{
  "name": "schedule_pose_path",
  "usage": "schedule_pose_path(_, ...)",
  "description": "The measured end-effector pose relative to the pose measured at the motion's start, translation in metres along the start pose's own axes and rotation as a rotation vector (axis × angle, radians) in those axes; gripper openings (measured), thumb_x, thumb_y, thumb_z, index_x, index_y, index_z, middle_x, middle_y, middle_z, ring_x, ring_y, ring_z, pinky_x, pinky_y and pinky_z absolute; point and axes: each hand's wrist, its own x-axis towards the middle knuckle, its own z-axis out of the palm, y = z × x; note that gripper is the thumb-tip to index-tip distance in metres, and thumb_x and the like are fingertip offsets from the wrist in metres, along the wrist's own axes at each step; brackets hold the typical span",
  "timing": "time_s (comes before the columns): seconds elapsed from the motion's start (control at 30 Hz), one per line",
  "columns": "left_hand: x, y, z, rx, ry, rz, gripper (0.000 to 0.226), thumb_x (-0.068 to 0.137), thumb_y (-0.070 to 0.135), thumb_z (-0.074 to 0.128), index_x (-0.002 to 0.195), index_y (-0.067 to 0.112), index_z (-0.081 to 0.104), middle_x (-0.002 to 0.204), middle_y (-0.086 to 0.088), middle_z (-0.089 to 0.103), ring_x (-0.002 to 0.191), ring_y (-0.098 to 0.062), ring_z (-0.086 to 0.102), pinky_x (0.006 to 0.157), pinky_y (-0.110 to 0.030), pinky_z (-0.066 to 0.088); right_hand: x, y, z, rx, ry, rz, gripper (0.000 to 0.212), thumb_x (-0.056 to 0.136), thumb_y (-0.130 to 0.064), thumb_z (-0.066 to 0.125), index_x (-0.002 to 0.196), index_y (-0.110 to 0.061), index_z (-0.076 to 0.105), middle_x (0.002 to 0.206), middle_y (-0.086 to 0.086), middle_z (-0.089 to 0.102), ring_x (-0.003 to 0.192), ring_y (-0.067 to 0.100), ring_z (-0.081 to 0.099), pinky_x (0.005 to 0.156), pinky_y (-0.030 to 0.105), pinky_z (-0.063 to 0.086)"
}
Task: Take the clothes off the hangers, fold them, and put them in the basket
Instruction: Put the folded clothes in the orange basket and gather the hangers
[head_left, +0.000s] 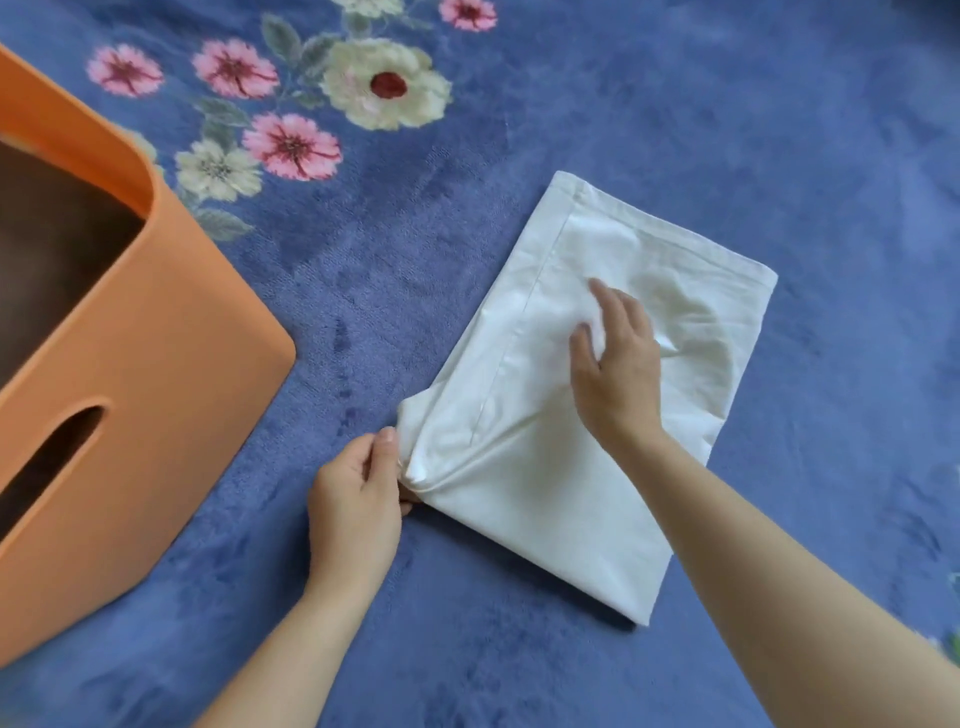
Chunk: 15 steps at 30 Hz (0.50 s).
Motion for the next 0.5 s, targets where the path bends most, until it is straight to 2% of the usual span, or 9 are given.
schedule_pose_path(0.03, 0.0, 0.0, 0.0, 0.097, 0.053, 0.12, 0.026, 0.1, 0.033, 0.051, 0.09, 0.014, 0.064, 0.087, -0.009, 0.068, 0.083, -0.025, 0.064, 0.077, -0.04, 0.056, -0.012, 0.009, -0.004, -0.008, 0.056, 0.07, 0.053, 0.094, -0.025, 0.043, 0.146, -0.015, 0.04, 0.147, 0.004, 0.043, 0.136, 0.021, 0.037, 0.115, 0.038, 0.026)
schedule_pose_path(0.07, -0.001, 0.003, 0.001, 0.183, 0.105, 0.253, 0.023, 0.097, 0.037, 0.052, 0.1, 0.017, 0.063, 0.101, -0.004, 0.065, 0.093, -0.02, 0.058, 0.091, -0.039, 0.049, -0.024, 0.018, -0.008, -0.027, 0.084, 0.155, 0.056, 0.094, -0.027, 0.042, 0.149, -0.017, 0.034, 0.153, 0.004, 0.035, 0.141, 0.02, 0.029, 0.116, 0.038, 0.017)
schedule_pose_path(0.1, -0.001, 0.007, 0.005, 0.281, 0.135, 0.369, 0.036, 0.092, 0.045, 0.052, 0.112, 0.016, 0.061, 0.115, -0.003, 0.057, 0.103, -0.017, 0.05, 0.099, -0.033, 0.039, -0.036, 0.027, -0.01, -0.065, 0.086, 0.231, 0.06, 0.095, -0.032, 0.04, 0.152, -0.018, 0.028, 0.157, 0.003, 0.027, 0.144, 0.02, 0.022, 0.117, 0.038, 0.01)
schedule_pose_path(0.17, 0.006, 0.015, 0.018, 0.49, 0.1, 0.432, 0.068, 0.082, 0.06, 0.053, 0.131, 0.012, 0.052, 0.127, -0.009, 0.047, 0.114, -0.024, 0.039, 0.101, -0.036, 0.031, -0.058, 0.045, -0.015, -0.142, 0.073, 0.355, 0.069, 0.091, -0.043, 0.037, 0.153, -0.019, 0.021, 0.16, 0.002, 0.019, 0.144, 0.02, 0.017, 0.116, 0.041, 0.006)
schedule_pose_path(0.23, 0.015, 0.024, 0.03, 0.698, 0.02, 0.391, 0.077, 0.079, 0.062, 0.061, 0.136, 0.013, 0.046, 0.126, -0.013, 0.048, 0.113, -0.034, 0.043, 0.095, -0.044, 0.036, -0.078, 0.06, -0.019, -0.112, 0.128, 0.531, 0.075, 0.085, -0.051, 0.037, 0.152, -0.019, 0.023, 0.155, 0.005, 0.024, 0.141, 0.022, 0.02, 0.113, 0.047, 0.012)
schedule_pose_path(0.3, 0.022, 0.03, 0.036, 0.787, -0.056, 0.381, 0.059, 0.087, 0.049, 0.062, 0.131, 0.013, 0.048, 0.119, -0.016, 0.053, 0.109, -0.037, 0.048, 0.091, -0.045, 0.038, -0.1, 0.067, -0.024, 0.015, 0.209, 0.694, 0.071, 0.082, -0.057, 0.042, 0.142, -0.018, 0.035, 0.138, 0.002, 0.038, 0.129, 0.026, 0.035, 0.105, 0.048, 0.029)
schedule_pose_path(0.37, 0.028, 0.036, 0.035, 0.729, -0.1, 0.377, 0.034, 0.096, 0.039, 0.052, 0.117, 0.012, 0.051, 0.111, -0.016, 0.059, 0.105, -0.039, 0.053, 0.086, -0.046, 0.043, -0.119, 0.067, -0.03, 0.113, 0.192, 0.788, 0.049, 0.088, -0.056, 0.048, 0.116, -0.016, 0.048, 0.109, -0.002, 0.051, 0.1, 0.021, 0.05, 0.079, 0.037, 0.041)
schedule_pose_path(0.43, 0.031, 0.034, 0.032, 0.635, -0.122, 0.417, 0.025, 0.101, 0.035, 0.044, 0.096, 0.011, 0.05, 0.089, -0.016, 0.061, 0.091, -0.042, 0.055, 0.075, -0.047, 0.044, -0.13, 0.065, -0.032, 0.16, 0.121, 0.812, 0.037, 0.096, -0.047, 0.05, 0.089, -0.011, 0.048, 0.081, 0.0, 0.052, 0.074, 0.018, 0.048, 0.059, 0.031, 0.035)
schedule_pose_path(0.5, 0.027, 0.035, 0.029, 0.51, -0.148, 0.406, 0.031, 0.102, 0.032, 0.042, 0.077, 0.014, 0.044, 0.067, -0.008, 0.052, 0.079, -0.043, 0.053, 0.068, -0.047, 0.04, -0.137, 0.064, -0.037, 0.172, 0.106, 0.819, 0.043, 0.099, -0.043, 0.047, 0.072, -0.011, 0.038, 0.068, 0.0, 0.044, 0.064, 0.02, 0.04, 0.055, 0.034, 0.031)
